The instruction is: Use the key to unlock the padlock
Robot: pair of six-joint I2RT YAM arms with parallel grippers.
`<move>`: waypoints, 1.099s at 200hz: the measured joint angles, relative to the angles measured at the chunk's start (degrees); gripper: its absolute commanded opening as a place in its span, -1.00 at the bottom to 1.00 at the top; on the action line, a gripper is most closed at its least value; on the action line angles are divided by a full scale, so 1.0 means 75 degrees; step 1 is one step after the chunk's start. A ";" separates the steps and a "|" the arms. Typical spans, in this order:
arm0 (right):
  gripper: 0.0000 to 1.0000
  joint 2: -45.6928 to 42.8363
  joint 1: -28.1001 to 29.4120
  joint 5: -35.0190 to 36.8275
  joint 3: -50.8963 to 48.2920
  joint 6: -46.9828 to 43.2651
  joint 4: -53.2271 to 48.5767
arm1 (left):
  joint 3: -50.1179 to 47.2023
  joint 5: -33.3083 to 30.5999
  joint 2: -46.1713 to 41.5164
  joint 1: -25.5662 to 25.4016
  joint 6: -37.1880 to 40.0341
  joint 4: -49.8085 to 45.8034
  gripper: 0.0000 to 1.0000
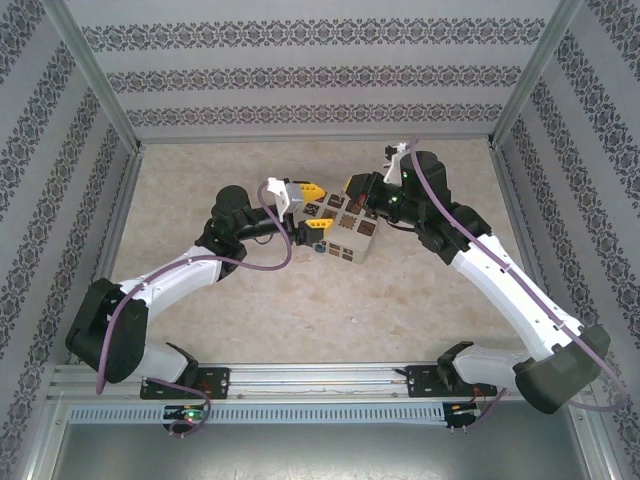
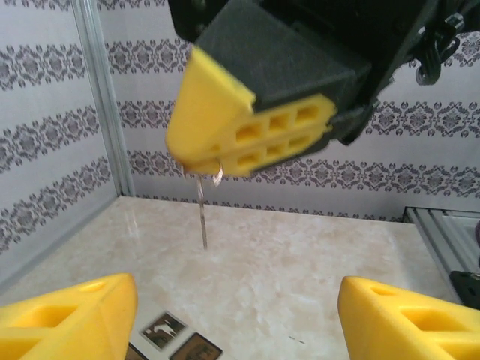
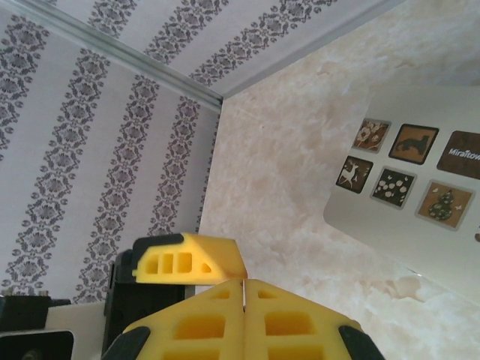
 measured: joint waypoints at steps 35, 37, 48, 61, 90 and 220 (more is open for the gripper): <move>-1.00 0.0134 0.0154 -0.0052 0.0108 0.0023 0.0009 | 0.0073 -0.0017 0.0280 0.0000 0.0076 0.0125 0.22; -1.00 0.0137 0.0163 -0.0055 0.0111 0.0023 0.0006 | 0.0076 -0.0017 0.0297 0.0000 0.0079 0.0128 0.22; -1.00 0.0169 0.0189 -0.0082 0.0117 0.0026 0.0012 | 0.0076 -0.0023 0.0382 0.0000 0.0076 0.0146 0.16; -1.00 0.0221 0.0216 -0.0111 0.0134 0.0029 0.0009 | 0.0076 -0.0023 0.0463 0.0000 0.0076 0.0184 0.12; -1.00 0.0335 0.0265 -0.0181 0.0213 0.0055 0.0029 | 0.0087 -0.0026 0.0501 0.0000 0.0067 0.0245 0.02; -1.00 0.0396 0.0315 -0.0224 0.0213 0.0201 0.0154 | 0.0280 -0.0201 0.0699 0.0000 -0.0035 0.0458 -1.00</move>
